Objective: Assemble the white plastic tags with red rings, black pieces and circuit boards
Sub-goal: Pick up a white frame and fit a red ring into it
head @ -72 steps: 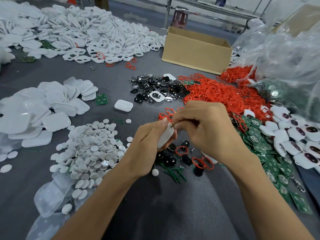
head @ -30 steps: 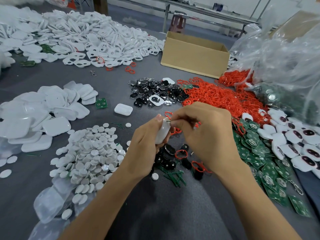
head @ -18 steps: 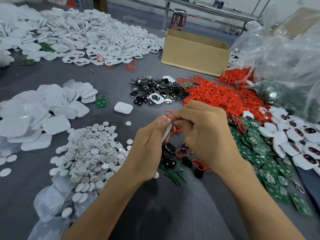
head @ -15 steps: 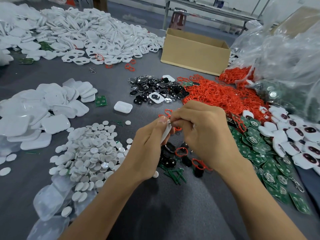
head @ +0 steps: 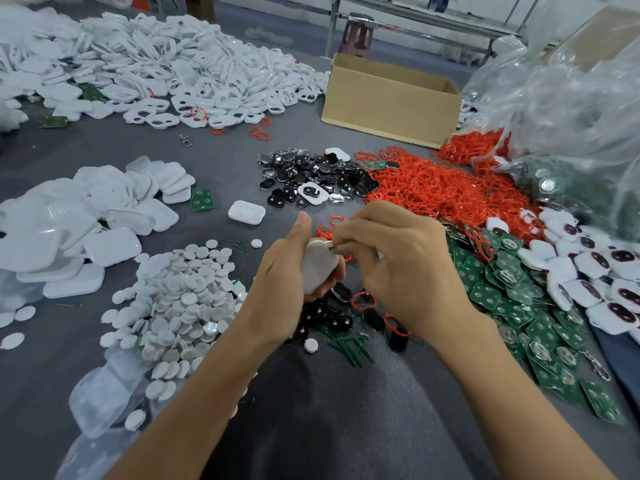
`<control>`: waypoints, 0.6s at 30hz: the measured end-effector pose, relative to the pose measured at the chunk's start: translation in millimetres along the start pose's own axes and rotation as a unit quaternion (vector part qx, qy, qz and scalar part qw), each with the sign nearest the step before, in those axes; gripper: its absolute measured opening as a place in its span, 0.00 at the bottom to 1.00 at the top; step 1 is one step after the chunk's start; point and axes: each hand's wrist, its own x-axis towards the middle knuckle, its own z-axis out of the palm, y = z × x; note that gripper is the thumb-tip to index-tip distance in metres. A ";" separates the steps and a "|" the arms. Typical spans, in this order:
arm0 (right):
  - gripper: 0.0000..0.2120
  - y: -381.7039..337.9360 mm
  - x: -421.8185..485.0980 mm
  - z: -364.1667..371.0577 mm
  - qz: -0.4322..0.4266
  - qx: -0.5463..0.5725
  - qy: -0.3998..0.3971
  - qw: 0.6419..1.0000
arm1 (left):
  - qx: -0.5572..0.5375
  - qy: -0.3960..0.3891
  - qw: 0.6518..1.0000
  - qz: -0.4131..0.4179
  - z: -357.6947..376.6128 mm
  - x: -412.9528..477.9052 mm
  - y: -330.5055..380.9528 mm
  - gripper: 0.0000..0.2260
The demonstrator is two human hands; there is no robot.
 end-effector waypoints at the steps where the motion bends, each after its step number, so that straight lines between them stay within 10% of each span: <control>1: 0.07 0.0 -0.5 0.4 -0.002 0.001 0.002 1.000 | -0.003 0.000 1.000 -0.001 -0.5 0.3 0.1 0.33; 13: 0.05 -5.6 6.0 -7.2 0.142 0.067 -0.007 0.988 | 0.072 0.045 0.992 0.097 4.6 -3.8 0.0 0.26; 18: 0.07 -6.2 6.7 -6.8 0.072 0.025 0.007 0.997 | 0.096 0.052 0.987 0.117 5.5 -7.3 1.3 0.24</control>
